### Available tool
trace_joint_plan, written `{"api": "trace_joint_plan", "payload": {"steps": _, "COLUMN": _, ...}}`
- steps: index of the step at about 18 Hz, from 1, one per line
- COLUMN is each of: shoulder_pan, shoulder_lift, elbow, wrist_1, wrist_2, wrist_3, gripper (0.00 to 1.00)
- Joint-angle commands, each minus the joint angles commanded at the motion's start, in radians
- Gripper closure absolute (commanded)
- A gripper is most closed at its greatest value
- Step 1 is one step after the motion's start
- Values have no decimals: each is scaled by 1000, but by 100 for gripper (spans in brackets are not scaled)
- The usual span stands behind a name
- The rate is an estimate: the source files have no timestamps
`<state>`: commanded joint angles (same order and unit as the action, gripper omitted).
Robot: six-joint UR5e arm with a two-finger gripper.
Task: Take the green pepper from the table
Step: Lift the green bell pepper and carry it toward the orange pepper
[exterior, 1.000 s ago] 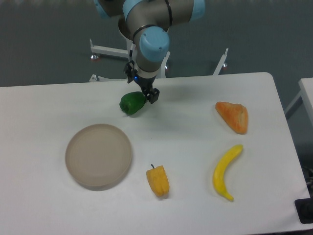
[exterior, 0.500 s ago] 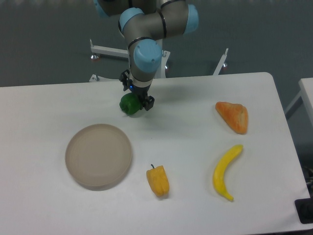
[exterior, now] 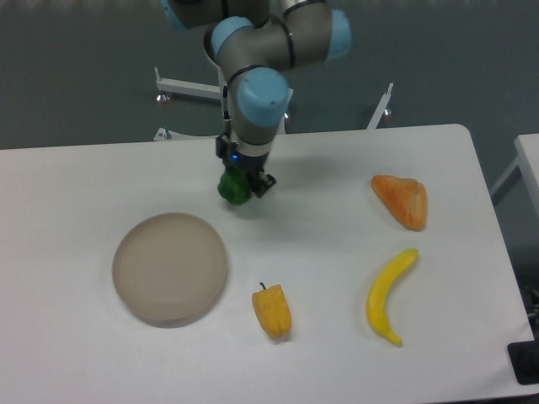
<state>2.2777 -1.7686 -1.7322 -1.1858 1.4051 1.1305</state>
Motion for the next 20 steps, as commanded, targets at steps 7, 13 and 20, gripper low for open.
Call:
{"api": "trace_joint_plan", "payload": {"steps": 7, "shoulder_pan": 89, "shoulder_lift": -127, "elbow": 285, "wrist_1": -163, "wrist_2": 44, "wrist_3": 58, "gripper": 95}}
{"api": "trace_joint_plan", "payload": {"steps": 13, "shoulder_pan": 88, "shoulder_lift": -218, "elbow": 447, "wrist_1": -275, "wrist_2": 150, "wrist_3": 175, "gripper": 92}}
{"api": "trace_joint_plan", "payload": {"steps": 20, "shoulder_pan": 89, "shoulder_lift": -216, "elbow": 433, "wrist_1": -276, "wrist_2": 201, "wrist_3": 356, "gripper": 91}}
